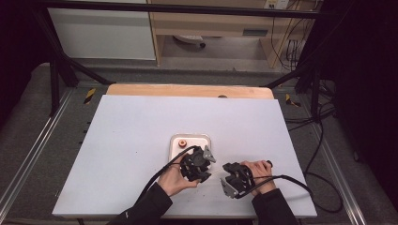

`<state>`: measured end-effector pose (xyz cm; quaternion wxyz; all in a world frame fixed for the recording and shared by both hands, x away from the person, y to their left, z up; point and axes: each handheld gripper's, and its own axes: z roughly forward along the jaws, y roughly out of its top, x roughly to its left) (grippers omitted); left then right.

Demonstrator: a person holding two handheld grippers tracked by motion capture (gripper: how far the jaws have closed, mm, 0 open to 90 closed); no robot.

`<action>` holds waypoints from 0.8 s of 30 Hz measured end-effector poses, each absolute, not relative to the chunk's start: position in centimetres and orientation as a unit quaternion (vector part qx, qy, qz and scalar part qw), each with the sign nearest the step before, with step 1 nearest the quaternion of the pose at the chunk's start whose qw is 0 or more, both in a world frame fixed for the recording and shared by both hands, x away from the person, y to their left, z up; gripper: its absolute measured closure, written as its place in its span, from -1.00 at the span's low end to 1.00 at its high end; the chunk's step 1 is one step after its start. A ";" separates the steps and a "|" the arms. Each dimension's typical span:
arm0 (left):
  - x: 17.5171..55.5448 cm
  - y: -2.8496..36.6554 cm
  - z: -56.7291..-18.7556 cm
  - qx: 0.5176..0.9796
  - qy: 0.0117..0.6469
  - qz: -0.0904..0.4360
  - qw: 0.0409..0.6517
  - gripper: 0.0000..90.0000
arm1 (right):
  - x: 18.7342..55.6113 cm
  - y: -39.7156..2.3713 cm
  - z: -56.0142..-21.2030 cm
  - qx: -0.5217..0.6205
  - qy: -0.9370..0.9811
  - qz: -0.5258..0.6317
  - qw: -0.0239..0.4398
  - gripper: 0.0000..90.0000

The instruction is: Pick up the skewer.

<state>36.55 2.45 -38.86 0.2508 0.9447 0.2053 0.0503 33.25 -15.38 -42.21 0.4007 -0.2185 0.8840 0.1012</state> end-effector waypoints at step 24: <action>37.0 1.2 -39.5 0.956 0.218 0.032 0.192 0.96 | 33.0 -13.8 -41.7 -0.262 0.863 0.066 0.427 0.96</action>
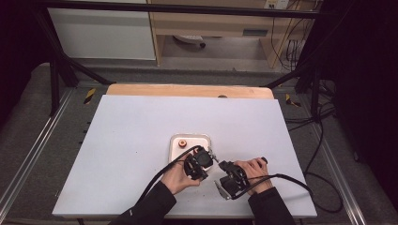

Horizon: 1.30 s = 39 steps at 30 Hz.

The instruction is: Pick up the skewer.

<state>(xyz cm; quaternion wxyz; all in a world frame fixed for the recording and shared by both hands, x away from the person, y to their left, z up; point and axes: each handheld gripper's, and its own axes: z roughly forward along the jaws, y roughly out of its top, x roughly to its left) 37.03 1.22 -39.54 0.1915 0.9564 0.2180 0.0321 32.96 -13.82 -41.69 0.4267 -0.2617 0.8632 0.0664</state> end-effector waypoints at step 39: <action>32.2 9.3 -41.7 0.843 0.342 0.120 0.397 0.95 | 36.4 -21.2 -42.1 0.343 0.857 0.342 0.175 -0.83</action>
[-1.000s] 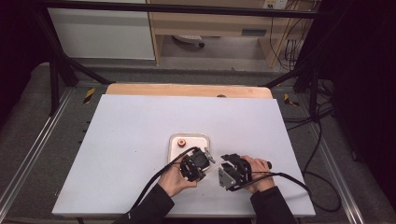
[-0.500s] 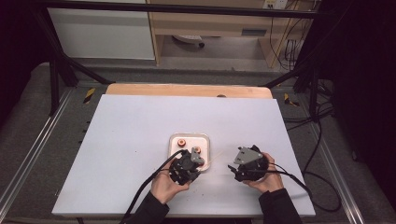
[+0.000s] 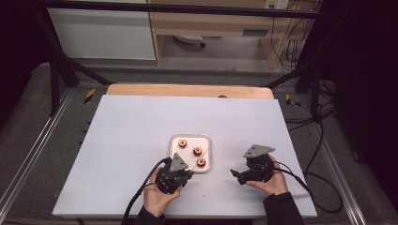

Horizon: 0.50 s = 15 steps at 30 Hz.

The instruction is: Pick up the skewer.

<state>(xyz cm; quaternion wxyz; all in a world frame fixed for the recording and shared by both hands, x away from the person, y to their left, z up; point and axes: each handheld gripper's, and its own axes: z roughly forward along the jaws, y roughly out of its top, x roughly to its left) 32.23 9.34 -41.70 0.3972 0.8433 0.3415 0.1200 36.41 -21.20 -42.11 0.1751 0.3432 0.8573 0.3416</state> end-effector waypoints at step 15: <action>30.6 13.0 -43.4 0.793 0.382 0.117 0.461 0.95 | 37.0 -18.9 -41.0 0.389 0.832 0.380 0.115 -0.93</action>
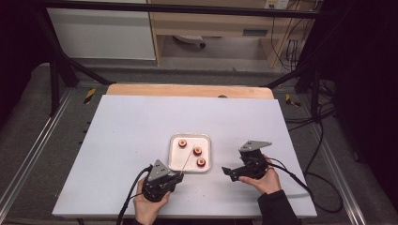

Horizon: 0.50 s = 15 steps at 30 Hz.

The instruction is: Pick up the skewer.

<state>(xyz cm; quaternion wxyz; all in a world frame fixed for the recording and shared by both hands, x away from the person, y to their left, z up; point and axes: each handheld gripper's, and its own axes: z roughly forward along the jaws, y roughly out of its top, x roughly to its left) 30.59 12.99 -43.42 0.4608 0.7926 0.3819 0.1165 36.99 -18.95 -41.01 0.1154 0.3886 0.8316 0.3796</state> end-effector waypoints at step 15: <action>30.1 14.1 -43.9 0.790 0.383 0.118 0.464 0.95 | 38.5 -14.4 -40.1 0.394 0.838 0.367 0.090 -0.92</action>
